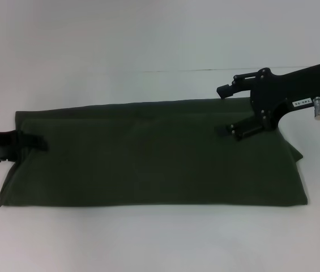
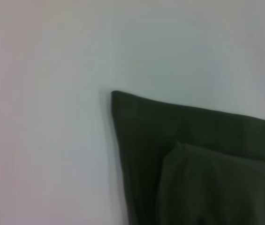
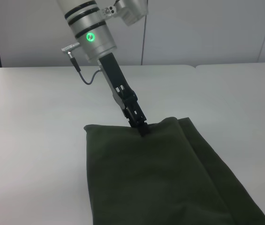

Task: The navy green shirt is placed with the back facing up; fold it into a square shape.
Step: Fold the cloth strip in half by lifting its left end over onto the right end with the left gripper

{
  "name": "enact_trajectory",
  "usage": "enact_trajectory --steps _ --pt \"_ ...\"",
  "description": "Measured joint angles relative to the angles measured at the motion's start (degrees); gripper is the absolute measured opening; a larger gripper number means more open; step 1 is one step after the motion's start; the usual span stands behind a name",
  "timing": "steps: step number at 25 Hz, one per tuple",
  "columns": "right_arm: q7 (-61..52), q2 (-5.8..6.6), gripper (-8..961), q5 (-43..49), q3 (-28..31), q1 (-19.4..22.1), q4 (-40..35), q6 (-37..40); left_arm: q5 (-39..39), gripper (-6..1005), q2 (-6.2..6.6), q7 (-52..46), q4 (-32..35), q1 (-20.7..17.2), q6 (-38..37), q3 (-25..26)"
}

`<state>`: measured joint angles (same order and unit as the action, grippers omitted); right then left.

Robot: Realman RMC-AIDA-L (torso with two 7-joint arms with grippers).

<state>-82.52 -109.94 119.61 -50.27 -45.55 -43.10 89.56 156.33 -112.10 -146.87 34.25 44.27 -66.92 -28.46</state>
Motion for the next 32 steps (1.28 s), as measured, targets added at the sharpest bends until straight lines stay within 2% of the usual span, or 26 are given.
enact_trajectory --steps 11,32 --pt "0.2 0.02 915 0.0 0.0 -0.1 -0.1 -0.1 2.7 876 0.55 -0.2 -0.8 0.3 0.5 0.4" --pt "0.2 -0.09 915 0.1 -0.1 -0.2 -0.7 -0.2 3.7 875 0.69 -1.6 -1.7 1.3 -2.0 -0.1"
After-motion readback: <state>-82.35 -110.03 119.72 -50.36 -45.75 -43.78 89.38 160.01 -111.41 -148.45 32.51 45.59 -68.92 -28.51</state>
